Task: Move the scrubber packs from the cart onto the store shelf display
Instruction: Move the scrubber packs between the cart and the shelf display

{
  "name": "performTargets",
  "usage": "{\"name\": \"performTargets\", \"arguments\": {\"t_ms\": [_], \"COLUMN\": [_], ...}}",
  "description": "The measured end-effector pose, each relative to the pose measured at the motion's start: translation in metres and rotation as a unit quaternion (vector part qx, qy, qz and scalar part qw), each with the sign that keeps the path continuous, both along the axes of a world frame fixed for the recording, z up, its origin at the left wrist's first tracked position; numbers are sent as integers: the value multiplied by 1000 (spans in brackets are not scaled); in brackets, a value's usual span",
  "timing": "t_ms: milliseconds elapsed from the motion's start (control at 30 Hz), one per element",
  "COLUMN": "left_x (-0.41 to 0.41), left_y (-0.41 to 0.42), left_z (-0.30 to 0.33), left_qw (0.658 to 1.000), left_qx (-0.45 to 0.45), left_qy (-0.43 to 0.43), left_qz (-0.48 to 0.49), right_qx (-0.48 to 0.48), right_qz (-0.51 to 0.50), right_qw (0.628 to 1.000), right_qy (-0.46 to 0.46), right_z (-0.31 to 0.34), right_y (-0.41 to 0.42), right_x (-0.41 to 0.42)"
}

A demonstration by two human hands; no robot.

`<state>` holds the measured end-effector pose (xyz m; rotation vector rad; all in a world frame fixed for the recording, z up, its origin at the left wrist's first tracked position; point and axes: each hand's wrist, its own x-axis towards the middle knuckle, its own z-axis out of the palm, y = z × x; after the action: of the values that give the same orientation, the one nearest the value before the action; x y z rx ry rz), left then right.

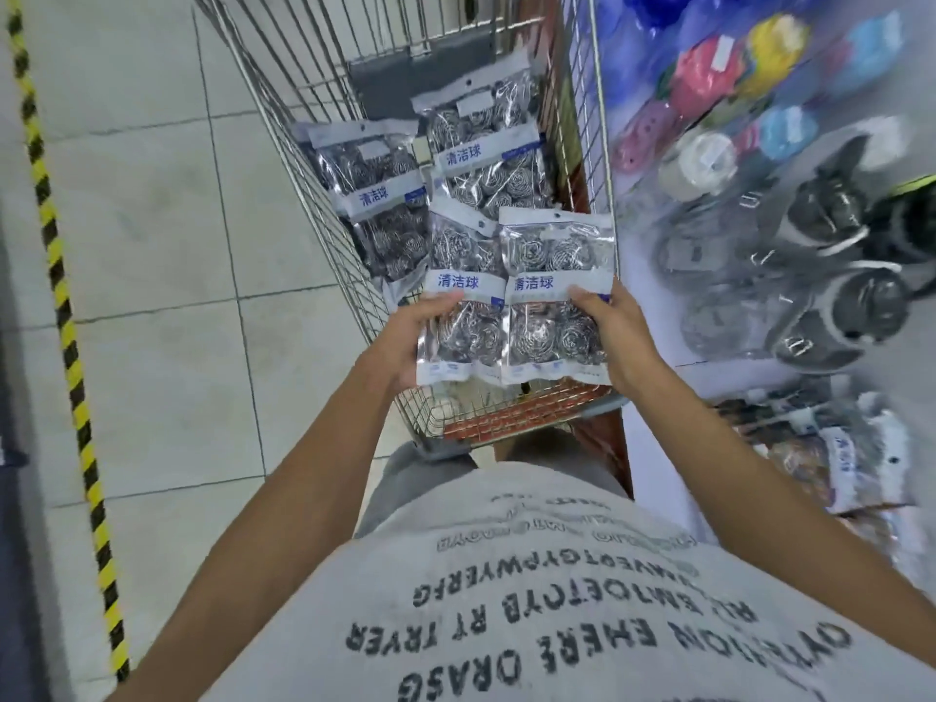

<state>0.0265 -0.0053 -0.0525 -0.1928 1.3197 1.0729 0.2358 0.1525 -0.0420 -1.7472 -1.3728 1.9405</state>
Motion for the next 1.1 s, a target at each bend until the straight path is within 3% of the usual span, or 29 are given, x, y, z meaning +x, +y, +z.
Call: {"name": "performTargets", "arguments": {"t_ms": [267,467,767,900,1100], "left_x": [10,35,133,193,285], "left_y": [-32,-47,-45,-51,-73], "left_z": [62,67,109,114,114], "left_qw": [990,976,921,892,869], "left_qx": [43,64,76,83,87], "left_qy": [19,39,79,81,72], "left_qz": [-132,-203,-374,-436,-481], "right_qx": [-2,-8,6,7,14], "right_qz": [-124,-235,-446,-504,-568], "right_qw": [992,968,890,850,811], "right_qy": [36,82,95,152,139], "right_z": [54,75,103,109,107], "right_y": [-89,-156,-239,-282,-341], "right_x": [50,103,202,258,336]}}
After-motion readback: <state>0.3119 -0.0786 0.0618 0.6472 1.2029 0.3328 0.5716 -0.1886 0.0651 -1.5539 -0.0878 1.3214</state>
